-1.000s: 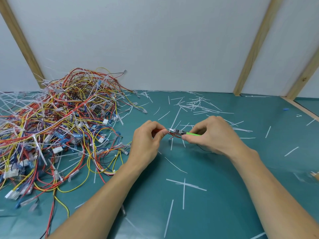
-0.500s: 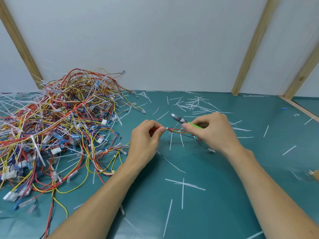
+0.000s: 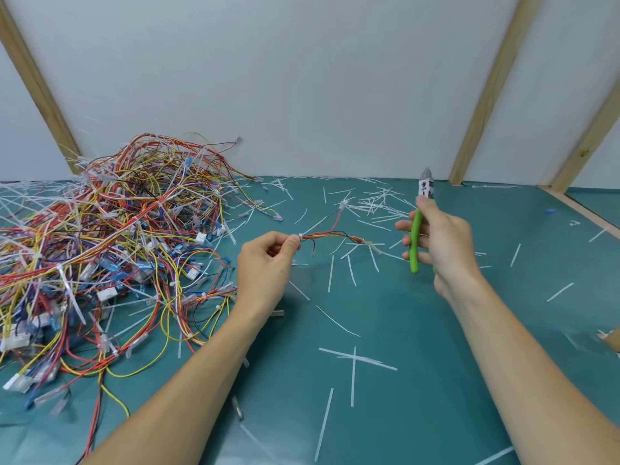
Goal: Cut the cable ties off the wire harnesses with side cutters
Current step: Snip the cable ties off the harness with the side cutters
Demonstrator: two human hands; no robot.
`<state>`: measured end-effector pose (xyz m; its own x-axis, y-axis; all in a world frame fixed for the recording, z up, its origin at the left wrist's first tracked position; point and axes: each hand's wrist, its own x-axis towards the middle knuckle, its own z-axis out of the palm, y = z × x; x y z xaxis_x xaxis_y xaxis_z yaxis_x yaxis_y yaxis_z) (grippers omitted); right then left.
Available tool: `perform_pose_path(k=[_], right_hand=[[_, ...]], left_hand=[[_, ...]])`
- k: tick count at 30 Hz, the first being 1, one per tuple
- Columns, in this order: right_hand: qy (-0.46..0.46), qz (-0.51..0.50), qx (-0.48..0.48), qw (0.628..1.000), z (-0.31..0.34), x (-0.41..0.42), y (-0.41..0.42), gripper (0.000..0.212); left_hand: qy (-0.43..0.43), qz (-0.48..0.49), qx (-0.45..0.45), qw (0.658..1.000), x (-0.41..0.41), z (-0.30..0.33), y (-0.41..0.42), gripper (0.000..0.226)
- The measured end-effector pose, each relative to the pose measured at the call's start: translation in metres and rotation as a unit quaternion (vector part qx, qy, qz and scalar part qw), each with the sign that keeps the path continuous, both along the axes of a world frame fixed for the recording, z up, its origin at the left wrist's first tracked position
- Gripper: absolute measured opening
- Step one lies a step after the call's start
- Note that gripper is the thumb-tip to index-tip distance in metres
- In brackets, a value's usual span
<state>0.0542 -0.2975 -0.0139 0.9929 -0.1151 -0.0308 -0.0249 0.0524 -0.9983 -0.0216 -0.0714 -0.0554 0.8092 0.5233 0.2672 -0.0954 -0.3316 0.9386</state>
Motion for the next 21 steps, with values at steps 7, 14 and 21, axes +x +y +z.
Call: perform_pose_path(k=[7,14,21], right_hand=[[-0.014,0.014,-0.248,0.969,-0.014,0.006,-0.002,0.032],[-0.065,0.009,-0.594,0.802,-0.032,0.001,0.003,0.040],[-0.019,0.054,-0.632,0.773,-0.032,-0.002,0.002,0.048]], left_hand=[[0.017,0.009,-0.105,0.994,0.002,-0.001,0.003,0.026],[0.003,0.017,-0.224,0.974,0.007,-0.001,0.013,0.028],[0.008,0.004,-0.277,0.961,0.006,0.004,0.010,0.023]])
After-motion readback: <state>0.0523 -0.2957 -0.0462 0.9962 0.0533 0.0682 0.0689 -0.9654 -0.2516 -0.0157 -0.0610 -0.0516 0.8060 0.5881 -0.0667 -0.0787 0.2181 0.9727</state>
